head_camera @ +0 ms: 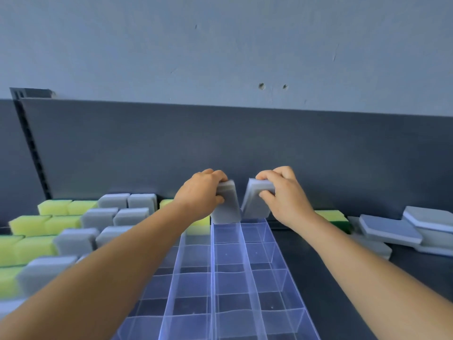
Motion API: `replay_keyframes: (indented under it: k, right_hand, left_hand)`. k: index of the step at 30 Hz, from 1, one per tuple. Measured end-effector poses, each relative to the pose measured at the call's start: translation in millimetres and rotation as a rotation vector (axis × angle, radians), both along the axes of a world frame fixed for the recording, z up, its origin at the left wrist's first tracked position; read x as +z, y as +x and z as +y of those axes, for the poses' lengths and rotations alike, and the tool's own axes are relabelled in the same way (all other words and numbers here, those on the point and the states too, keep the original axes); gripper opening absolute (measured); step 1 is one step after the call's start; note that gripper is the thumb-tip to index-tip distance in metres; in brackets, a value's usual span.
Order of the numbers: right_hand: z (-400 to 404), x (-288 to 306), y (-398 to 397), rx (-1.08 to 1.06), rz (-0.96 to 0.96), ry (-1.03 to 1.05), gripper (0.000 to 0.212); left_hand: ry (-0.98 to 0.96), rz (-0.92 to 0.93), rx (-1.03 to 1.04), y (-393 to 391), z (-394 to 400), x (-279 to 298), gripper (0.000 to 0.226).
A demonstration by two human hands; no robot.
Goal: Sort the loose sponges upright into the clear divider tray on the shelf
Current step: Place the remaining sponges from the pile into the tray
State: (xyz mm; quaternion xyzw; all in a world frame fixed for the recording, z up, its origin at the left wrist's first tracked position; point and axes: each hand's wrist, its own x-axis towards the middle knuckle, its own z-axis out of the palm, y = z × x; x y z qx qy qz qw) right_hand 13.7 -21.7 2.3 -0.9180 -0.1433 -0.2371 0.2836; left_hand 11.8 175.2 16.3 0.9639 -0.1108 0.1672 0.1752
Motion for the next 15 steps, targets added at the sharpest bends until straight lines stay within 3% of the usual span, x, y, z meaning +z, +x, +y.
replay_keyframes:
  k: [15]
  right_hand:
    - [4.4, -12.4, 50.6, 0.073, 0.071, -0.104, 0.027]
  left_hand:
    - [0.183, 0.026, 0.073, 40.5, -13.5, -15.4, 0.033]
